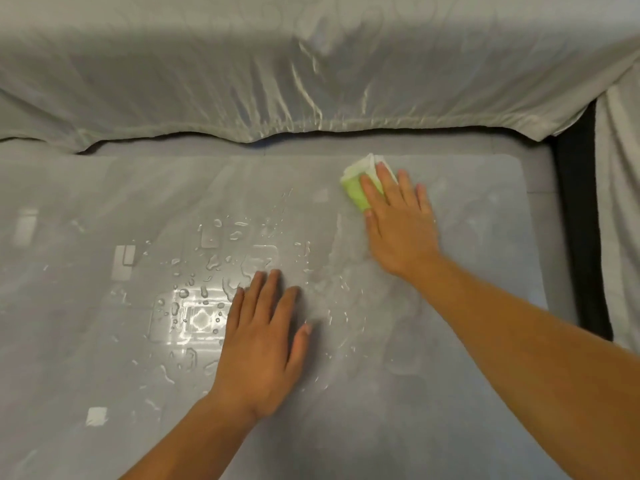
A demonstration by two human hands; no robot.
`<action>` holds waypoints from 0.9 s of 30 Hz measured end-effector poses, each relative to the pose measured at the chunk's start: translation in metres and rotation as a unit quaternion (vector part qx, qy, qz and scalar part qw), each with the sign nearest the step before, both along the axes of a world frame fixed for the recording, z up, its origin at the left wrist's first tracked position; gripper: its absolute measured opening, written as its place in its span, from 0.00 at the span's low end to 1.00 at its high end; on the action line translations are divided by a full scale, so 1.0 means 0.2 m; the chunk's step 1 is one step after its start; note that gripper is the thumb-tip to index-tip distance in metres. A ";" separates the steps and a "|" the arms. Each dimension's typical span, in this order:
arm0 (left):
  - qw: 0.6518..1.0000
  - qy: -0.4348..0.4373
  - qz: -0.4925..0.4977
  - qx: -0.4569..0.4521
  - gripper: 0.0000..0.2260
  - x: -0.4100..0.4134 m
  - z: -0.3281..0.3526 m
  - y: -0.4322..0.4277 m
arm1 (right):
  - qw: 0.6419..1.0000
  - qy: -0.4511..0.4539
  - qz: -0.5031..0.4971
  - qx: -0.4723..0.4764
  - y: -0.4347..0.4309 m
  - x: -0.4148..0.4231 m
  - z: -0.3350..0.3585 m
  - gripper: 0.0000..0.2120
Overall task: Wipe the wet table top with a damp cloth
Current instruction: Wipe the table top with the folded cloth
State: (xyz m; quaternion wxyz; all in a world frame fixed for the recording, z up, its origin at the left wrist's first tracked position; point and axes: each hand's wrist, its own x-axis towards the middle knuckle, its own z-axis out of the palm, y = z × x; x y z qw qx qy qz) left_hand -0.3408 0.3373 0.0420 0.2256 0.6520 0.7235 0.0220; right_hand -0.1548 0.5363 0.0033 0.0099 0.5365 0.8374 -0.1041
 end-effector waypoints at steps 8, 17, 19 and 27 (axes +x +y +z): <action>0.999 -0.006 -0.042 -0.008 0.28 -0.04 -0.02 -0.17 | 0.993 -0.019 0.113 -0.024 -0.70 0.19 0.02 0.29; 0.996 0.008 -0.088 -0.016 0.27 0.06 -0.07 -0.23 | 0.996 -0.029 -0.080 0.008 -0.73 0.09 -0.02 0.27; 0.996 0.017 -0.080 -0.024 0.27 0.08 -0.07 -0.21 | 1.000 -0.027 0.009 -0.012 -0.91 0.16 0.01 0.27; 0.996 0.035 -0.079 -0.023 0.27 0.10 -0.09 -0.20 | 0.972 -0.004 -0.234 -0.026 -0.61 0.18 -0.02 0.26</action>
